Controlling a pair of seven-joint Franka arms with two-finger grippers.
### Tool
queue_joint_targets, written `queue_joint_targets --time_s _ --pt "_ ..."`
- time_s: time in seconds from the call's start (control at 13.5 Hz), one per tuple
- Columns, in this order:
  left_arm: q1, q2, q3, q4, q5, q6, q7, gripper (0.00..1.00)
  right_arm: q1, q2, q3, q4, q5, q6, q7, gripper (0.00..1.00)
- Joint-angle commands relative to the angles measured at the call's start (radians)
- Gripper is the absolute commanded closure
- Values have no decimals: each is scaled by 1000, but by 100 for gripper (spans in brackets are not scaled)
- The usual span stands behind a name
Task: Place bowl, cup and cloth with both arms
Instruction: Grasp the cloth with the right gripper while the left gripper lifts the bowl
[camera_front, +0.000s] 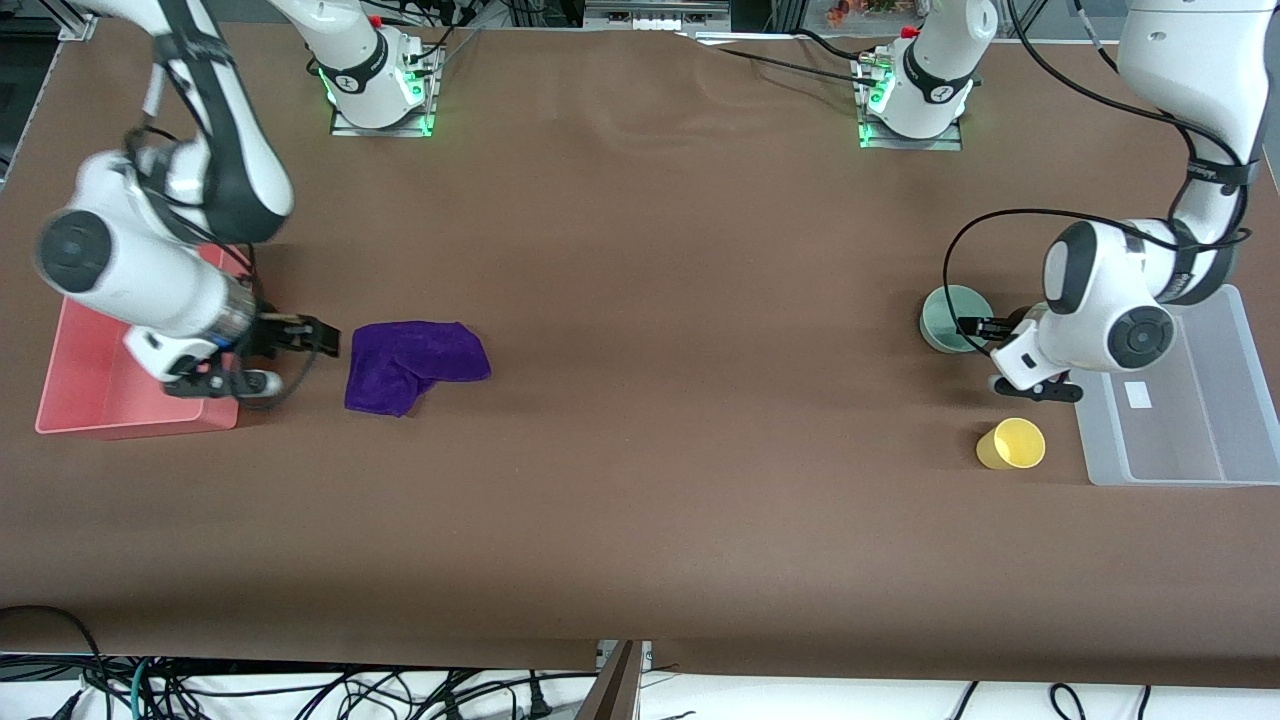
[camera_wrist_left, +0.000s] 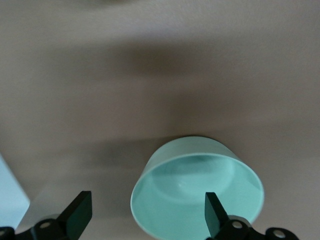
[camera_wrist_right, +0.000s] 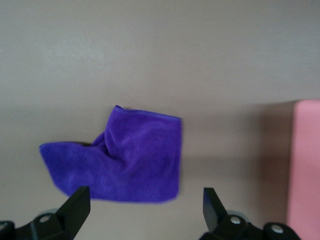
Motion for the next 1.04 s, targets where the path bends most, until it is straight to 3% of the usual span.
queue_joint_targets --time_s 0.0,0.07,0.15,0.59,0.74,0.81,0.96 --pt "35 -28 -3 -89 14 100 90 47 36 39 0 -81 15 156 56 0" --pt "35 -26 -3 -94 -1 96 91 77 39 52 0 -99 13 187 58 0" --pt "34 -25 -3 -96 -4 94 87 100 41 63 1 -118 13 215 59 0" --pt "31 -22 -5 -85 -4 80 92 100 55 105 -2 -242 4 396 53 0" --pt "20 -52 -6 -45 -4 -2 89 100 55 132 -2 -272 4 477 53 1" --pt "18 -59 -8 -5 -4 -68 95 100 55 147 -2 -285 4 522 47 13" --pt "20 -60 -14 102 -3 -210 100 100 55 164 -2 -300 4 554 42 73"
